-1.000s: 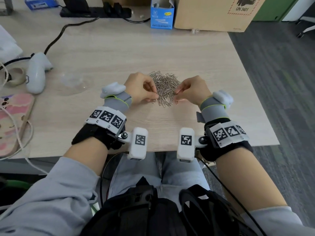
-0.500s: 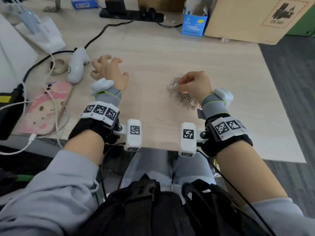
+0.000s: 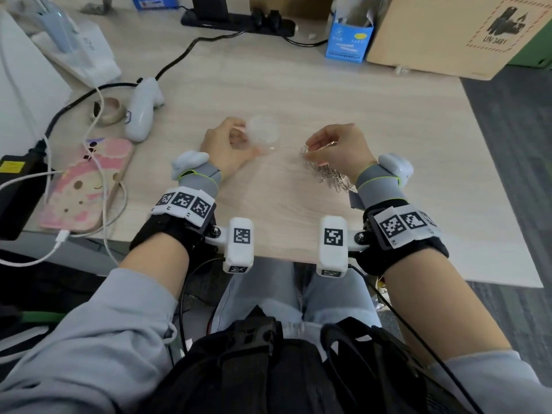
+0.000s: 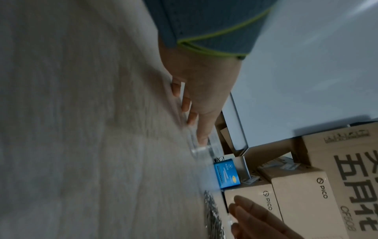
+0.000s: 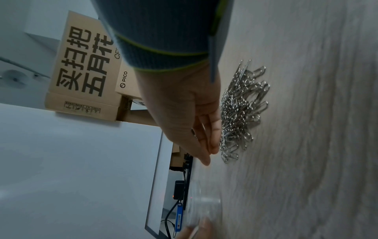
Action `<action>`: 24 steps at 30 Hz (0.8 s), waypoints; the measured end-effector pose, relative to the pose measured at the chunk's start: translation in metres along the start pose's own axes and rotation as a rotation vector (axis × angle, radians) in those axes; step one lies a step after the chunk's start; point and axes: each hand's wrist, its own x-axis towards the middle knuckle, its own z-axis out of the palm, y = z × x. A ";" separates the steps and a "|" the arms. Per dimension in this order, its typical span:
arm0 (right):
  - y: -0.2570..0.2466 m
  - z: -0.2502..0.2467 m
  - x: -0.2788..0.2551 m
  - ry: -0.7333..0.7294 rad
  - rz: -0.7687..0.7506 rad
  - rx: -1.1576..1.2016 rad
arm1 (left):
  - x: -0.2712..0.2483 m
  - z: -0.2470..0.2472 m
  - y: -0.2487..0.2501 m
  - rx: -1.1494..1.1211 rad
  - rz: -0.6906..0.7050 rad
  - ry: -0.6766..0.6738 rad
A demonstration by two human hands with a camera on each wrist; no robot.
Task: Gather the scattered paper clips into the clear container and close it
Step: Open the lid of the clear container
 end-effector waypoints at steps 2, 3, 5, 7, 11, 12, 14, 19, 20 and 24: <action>0.001 -0.004 -0.002 0.005 -0.013 0.005 | -0.001 0.009 0.005 0.027 0.003 0.047; 0.002 -0.006 -0.002 0.008 -0.016 0.006 | -0.001 0.012 0.008 0.072 -0.007 0.048; 0.004 -0.009 -0.001 0.018 -0.018 -0.007 | -0.002 0.017 0.014 0.174 -0.018 0.010; 0.006 -0.012 0.002 0.043 -0.015 -0.024 | 0.000 0.020 0.022 0.221 -0.014 -0.053; 0.007 -0.013 0.009 0.055 -0.010 -0.029 | 0.004 0.029 0.035 0.256 0.028 -0.187; 0.007 -0.012 0.010 0.047 -0.001 -0.034 | 0.006 0.032 0.038 0.259 0.029 -0.214; 0.006 -0.010 0.011 0.024 0.021 -0.035 | 0.008 0.037 0.045 0.263 0.039 -0.248; 0.007 -0.010 0.013 -0.015 0.012 -0.022 | 0.010 0.047 0.052 0.138 0.054 -0.179; 0.005 -0.010 0.012 -0.011 -0.002 -0.024 | 0.011 0.046 0.051 0.092 0.064 -0.157; -0.009 -0.009 0.013 0.015 -0.052 0.025 | 0.012 0.037 0.053 -0.061 0.118 -0.107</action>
